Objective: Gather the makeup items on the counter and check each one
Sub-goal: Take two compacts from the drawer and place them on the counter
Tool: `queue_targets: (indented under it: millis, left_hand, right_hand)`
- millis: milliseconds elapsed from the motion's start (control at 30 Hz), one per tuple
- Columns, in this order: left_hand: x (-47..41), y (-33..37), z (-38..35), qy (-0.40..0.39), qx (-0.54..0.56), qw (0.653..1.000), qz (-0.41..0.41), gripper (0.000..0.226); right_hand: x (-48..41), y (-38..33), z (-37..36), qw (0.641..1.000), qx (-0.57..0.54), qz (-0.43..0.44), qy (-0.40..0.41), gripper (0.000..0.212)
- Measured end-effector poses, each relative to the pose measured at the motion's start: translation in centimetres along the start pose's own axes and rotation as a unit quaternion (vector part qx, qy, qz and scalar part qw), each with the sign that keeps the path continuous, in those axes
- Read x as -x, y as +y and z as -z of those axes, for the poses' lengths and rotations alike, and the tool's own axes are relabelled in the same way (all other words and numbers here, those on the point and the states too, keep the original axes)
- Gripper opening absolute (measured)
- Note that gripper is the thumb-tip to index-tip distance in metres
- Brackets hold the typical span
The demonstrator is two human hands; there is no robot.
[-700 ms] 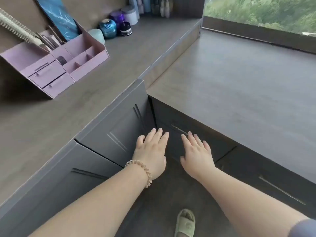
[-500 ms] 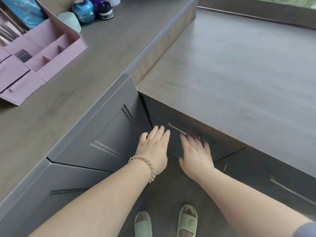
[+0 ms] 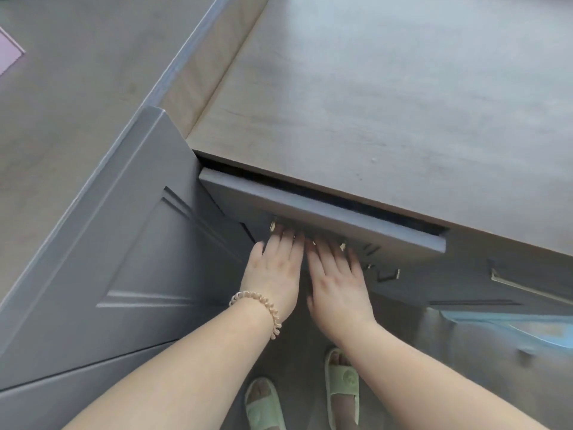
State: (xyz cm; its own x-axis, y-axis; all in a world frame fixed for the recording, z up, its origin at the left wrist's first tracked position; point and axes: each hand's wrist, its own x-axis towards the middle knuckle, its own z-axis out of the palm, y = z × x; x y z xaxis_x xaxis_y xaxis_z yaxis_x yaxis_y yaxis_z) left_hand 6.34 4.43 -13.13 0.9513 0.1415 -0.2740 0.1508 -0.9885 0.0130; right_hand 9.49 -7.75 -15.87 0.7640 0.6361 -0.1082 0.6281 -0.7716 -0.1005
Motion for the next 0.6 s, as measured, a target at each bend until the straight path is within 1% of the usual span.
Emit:
queue_targets:
  millis: [133, 167, 233, 300, 333, 367, 400, 467, 533, 600]
  left_hand:
    - [3.8, -0.4, 0.2, -0.018, -0.026, 0.999, -0.016, 0.069]
    - [4.8, -0.7, 0.3, -0.001, -0.020, 0.999, -0.030, 0.066]
    - [6.8, -1.6, 1.1, 0.071, -0.009, 0.993, -0.092, 0.060]
    - [7.6, -2.4, 2.4, 0.145, -0.025, 0.977, -0.154, 0.061]
    - [7.7, -2.8, 3.4, 0.164, -0.041, 0.971, -0.167, 0.062]
    - [7.4, -3.1, 4.6, 0.162, -0.053, 0.972, -0.161, 0.065]
    - [7.1, -3.3, 5.7, 0.142, -0.056, 0.978, -0.144, 0.069]
    - [6.6, -3.9, 6.8, 0.070, -0.067, 0.988, -0.118, 0.075]
    - [6.8, -4.5, 6.6, -0.005, -0.081, 0.991, -0.106, 0.073]
    - [7.6, -4.8, 6.0, -0.029, -0.063, 0.993, -0.091, 0.074]
  right_hand:
    - [3.3, -2.1, -0.1, 1.000, -0.006, -0.001, -0.016, 0.089]
    - [4.1, -2.6, -0.1, 1.000, -0.009, 0.000, -0.028, 0.090]
    - [5.7, -3.8, 0.5, 0.998, -0.014, -0.004, -0.056, 0.092]
    - [6.9, -4.6, 0.8, 0.997, -0.011, -0.007, -0.078, 0.093]
    - [7.4, -4.9, 1.0, 0.997, -0.006, -0.005, -0.082, 0.092]
    - [7.8, -5.2, 1.1, 0.996, -0.003, -0.001, -0.087, 0.091]
    - [8.1, -5.4, 1.3, 0.996, -0.005, 0.002, -0.094, 0.089]
    - [8.8, -5.9, 2.2, 0.996, -0.018, 0.011, -0.091, 0.086]
    - [9.5, -6.5, 3.4, 0.998, -0.026, 0.041, -0.048, 0.077]
    - [9.8, -6.9, 4.7, 0.998, -0.015, 0.058, 0.028, 0.068]
